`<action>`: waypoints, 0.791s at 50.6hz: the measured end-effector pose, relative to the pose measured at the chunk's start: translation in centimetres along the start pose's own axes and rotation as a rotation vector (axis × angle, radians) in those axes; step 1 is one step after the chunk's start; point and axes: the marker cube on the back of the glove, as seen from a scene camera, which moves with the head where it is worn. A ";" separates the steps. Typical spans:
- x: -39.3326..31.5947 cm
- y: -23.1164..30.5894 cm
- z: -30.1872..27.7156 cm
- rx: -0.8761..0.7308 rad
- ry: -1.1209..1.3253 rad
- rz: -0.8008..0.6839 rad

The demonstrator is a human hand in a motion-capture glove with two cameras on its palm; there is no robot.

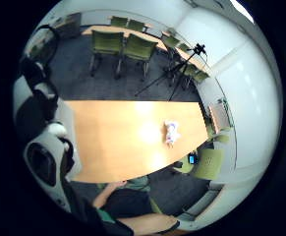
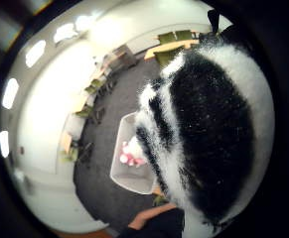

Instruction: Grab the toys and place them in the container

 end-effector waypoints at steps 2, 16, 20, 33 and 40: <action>-2.0 0.3 -0.4 0.000 -0.002 -0.026; -7.5 -2.2 2.7 -0.072 -0.242 -0.250; -8.9 -2.4 4.7 -0.073 -0.176 -0.279; -11.2 -2.0 8.3 -0.116 -0.066 -0.282; -10.1 -2.5 10.5 -0.221 0.138 -0.130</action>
